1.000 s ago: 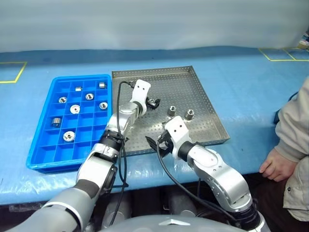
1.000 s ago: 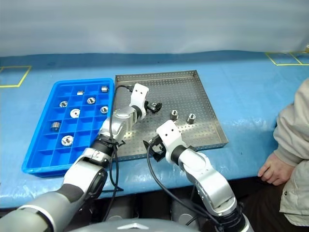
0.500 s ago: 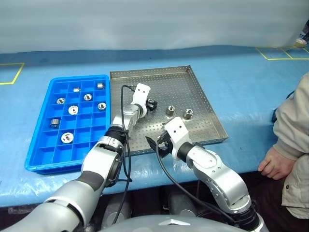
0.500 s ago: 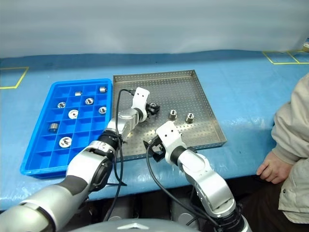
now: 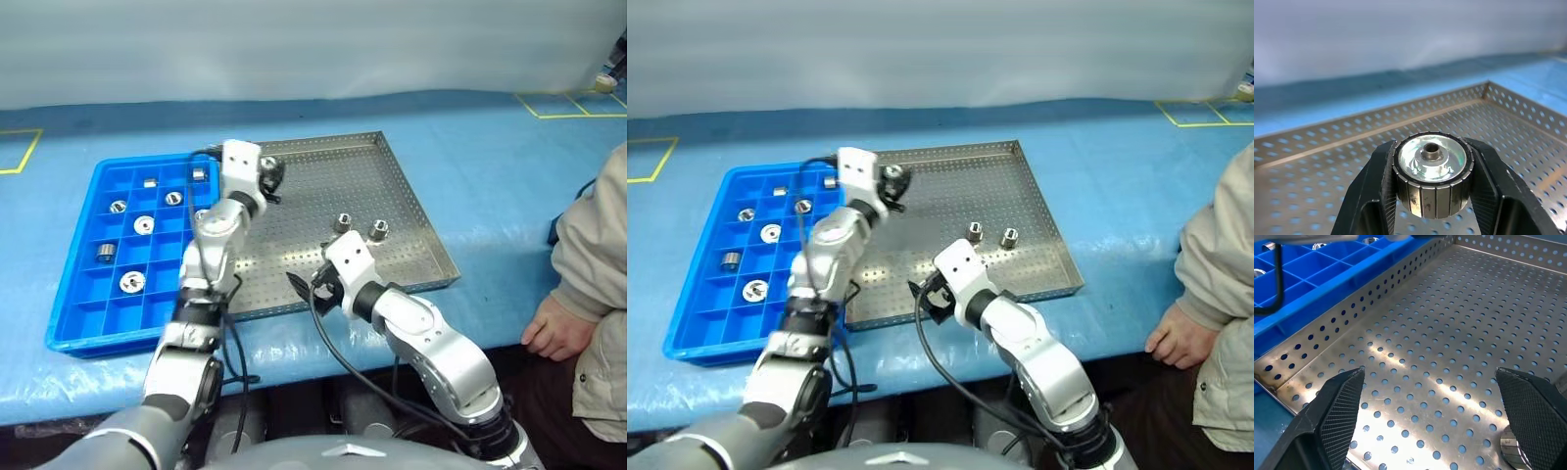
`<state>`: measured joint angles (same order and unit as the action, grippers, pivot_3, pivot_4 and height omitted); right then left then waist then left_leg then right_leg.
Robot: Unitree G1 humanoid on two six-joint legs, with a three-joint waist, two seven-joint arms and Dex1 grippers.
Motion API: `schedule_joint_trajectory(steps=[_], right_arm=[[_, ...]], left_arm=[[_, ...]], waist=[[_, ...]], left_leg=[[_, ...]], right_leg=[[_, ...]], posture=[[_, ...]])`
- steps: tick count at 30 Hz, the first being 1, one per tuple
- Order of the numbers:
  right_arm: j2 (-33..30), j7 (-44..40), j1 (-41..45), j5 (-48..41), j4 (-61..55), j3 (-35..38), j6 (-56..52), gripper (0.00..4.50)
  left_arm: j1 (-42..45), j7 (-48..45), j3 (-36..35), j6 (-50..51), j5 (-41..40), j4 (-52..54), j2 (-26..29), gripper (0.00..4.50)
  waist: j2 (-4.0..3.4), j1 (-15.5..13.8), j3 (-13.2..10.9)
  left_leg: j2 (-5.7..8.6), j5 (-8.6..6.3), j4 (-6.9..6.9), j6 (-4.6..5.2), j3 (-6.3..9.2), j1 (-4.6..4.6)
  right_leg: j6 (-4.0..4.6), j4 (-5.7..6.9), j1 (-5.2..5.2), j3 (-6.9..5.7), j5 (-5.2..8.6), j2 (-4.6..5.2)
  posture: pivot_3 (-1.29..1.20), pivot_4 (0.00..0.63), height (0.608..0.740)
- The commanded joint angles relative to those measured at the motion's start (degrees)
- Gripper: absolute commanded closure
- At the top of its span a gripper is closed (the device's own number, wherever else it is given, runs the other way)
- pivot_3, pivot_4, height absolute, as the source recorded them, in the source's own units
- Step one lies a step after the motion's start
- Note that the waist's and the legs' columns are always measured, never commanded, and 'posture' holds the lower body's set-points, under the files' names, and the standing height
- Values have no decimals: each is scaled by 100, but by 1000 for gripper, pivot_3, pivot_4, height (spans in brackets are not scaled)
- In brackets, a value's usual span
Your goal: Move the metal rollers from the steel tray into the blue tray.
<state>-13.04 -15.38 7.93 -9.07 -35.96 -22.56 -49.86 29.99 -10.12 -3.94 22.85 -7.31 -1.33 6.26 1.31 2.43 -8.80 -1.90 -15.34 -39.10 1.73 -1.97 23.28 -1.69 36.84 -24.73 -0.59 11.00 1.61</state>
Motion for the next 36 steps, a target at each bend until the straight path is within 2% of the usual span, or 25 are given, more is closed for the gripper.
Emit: schedule_joint_trajectory(steps=[1,7,15,20,25,35,36], right_arm=[[33,-287,274,-112,21,-157,200,0],[46,-1039,840,-357,508,-413,558,0],[166,-1623,1363,-392,1074,-766,949,0],[243,-1779,1407,-380,1181,-899,1011,0],[239,-1847,1385,-342,1175,-999,1019,0],[208,-1673,1161,-257,1019,-1013,930,0],[207,-1653,1136,-254,999,-1006,920,0]], left_arm=[[-674,401,-280,637,83,2011,203,2791],[-2081,976,-720,1627,389,4005,354,2791],[-3340,1600,-1476,2085,697,4962,13,2791],[-3883,1688,-1823,1991,761,4943,-148,2791],[-4056,1551,-1844,1904,535,4693,-345,2791],[-4179,1569,-1797,1849,424,4288,-532,2791],[-4173,1564,-1801,1845,419,4291,-519,2441]], waist=[[0,-45,0],[2,-318,0],[3,-638,1],[2,-806,0],[3,-937,0],[2,-950,0],[2,-948,0]], left_leg=[[-1,0,-2,0,0,0],[4,0,-4,0,5,-21],[5,3,-4,-3,11,-30],[4,2,-2,-4,15,-29],[5,2,-3,-4,17,-26],[4,0,0,-6,20,-9],[3,0,0,-6,20,-9]], right_leg=[[0,0,0,0,0,-1],[-25,0,24,-7,18,2],[9,5,30,-11,39,2],[14,4,29,-17,42,3],[16,1,26,-25,45,10],[24,-1,13,-30,50,8],[24,-1,13,-31,50,8]], posture=[[49,150,740],[165,150,740],[304,150,740],[343,150,740],[338,150,740],[279,150,740],[274,150,740]])
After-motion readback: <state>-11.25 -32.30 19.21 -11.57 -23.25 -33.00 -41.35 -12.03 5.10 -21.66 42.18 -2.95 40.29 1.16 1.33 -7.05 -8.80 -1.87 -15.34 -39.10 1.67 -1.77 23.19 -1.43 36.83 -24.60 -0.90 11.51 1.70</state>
